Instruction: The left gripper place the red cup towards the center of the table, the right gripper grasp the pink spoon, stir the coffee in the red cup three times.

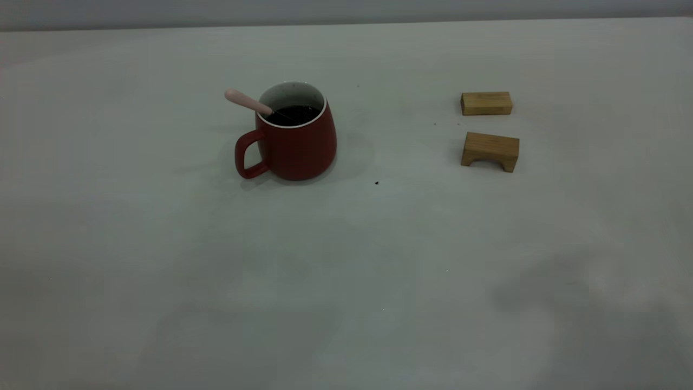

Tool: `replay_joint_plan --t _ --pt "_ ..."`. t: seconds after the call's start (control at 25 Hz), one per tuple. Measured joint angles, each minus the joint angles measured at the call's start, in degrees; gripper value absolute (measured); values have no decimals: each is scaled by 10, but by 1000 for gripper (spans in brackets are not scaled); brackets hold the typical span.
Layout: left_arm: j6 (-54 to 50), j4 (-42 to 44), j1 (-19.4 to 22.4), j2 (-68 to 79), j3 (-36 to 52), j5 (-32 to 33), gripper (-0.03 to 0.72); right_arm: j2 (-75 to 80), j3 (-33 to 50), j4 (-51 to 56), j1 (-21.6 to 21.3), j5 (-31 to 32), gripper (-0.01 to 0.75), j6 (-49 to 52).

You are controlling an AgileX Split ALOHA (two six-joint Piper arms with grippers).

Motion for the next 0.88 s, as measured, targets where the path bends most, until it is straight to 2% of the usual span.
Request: replay_joint_plan --t 0.08,0.16,0.44,0.56,0.68,0.88 --pt "0 0 0 0 0 0 243 -74 61 -19 -1 0 208 0" --pt "0 0 0 0 0 0 243 -149 114 -27 -19 -12 208 -1" --pt "0 0 0 0 0 0 243 -388 236 -34 -179 -36 215 11" --pt "0 0 0 0 0 0 243 -469 266 -33 -221 -50 219 13" --pt "0 0 0 0 0 0 243 -529 301 -20 -239 -69 225 13" --pt "0 0 0 0 0 0 243 -576 309 -21 -254 -69 229 3"
